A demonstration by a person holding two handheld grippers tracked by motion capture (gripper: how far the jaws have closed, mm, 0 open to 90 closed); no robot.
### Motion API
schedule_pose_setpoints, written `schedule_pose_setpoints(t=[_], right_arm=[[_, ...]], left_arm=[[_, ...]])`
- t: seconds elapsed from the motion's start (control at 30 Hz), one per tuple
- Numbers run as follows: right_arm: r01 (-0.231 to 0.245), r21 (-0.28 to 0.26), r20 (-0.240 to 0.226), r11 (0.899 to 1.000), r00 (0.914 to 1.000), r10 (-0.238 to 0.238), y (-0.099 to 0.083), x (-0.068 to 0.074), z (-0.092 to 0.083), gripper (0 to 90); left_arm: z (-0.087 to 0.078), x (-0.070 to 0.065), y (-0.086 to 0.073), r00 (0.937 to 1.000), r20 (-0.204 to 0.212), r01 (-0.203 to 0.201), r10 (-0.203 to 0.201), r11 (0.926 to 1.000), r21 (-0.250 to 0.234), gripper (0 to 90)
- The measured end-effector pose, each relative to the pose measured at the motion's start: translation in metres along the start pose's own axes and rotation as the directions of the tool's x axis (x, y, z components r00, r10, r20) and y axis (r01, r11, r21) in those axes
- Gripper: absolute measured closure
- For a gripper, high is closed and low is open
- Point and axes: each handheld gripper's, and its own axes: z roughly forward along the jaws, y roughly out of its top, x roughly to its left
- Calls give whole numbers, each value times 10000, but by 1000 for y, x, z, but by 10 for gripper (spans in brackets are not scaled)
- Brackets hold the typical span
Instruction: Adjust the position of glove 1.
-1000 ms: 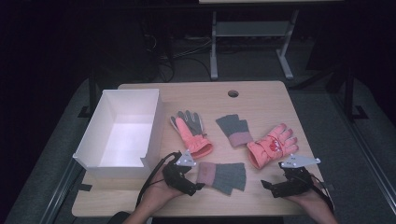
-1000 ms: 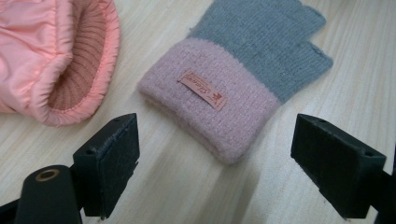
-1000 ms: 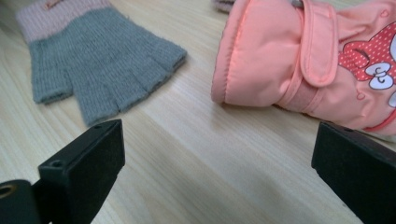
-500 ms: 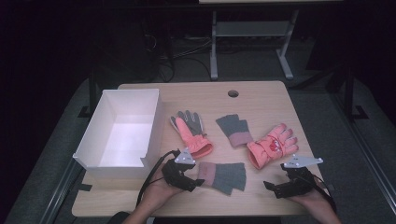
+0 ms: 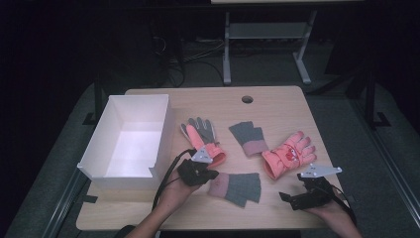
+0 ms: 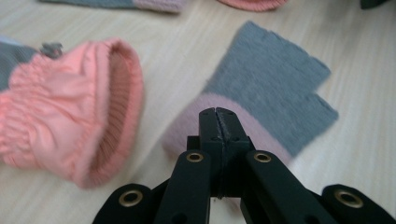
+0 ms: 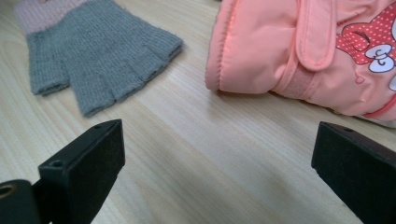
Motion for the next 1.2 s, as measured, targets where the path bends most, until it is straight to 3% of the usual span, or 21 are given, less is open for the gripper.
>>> schedule_pose_setpoints(t=[0.17,0.33,0.4,0.5,0.53,0.63,0.7,0.77,0.97,1.1,1.2], right_arm=[[101,-164,-61,9998,9999,-102,1,5,-3,67],[267,-407,-334,9988,9990,-281,4,12,-5,210],[454,-467,-512,9979,9975,-478,6,16,-5,300],[772,-561,-941,9954,9922,-822,9,25,-3,544],[757,-551,-1061,9956,9910,-812,10,27,-2,618],[1031,-469,-1495,9936,9827,-1090,15,34,5,819],[1226,-499,-1689,9912,9771,-1294,18,37,9,900],[1338,-483,-1917,9898,9713,-1407,21,40,14,900],[1739,-27,-2321,9848,9578,-1698,28,56,31,900],[2267,266,-2508,9736,9443,-2131,32,67,43,900],[2415,526,-2547,9690,9415,-2208,34,71,51,900]], left_arm=[[7,6,8,10000,-57,23,-23,10000,-13,898],[13,9,12,10000,-55,-10,10,10000,39,898],[14,11,13,9999,3,-121,121,9998,187,898],[18,11,12,9999,88,-77,74,9996,267,898],[18,13,11,9996,87,-263,259,9989,400,898],[20,12,10,9999,101,-120,115,9990,426,898],[20,13,10,9998,39,-195,193,9987,472,898],[22,15,9,9995,46,-327,324,9977,602,898],[29,16,7,9999,-66,-146,151,9978,653,898],[31,19,8,9997,-192,-155,168,9976,674,898],[35,21,10,9997,-205,-145,161,9970,765,898]])
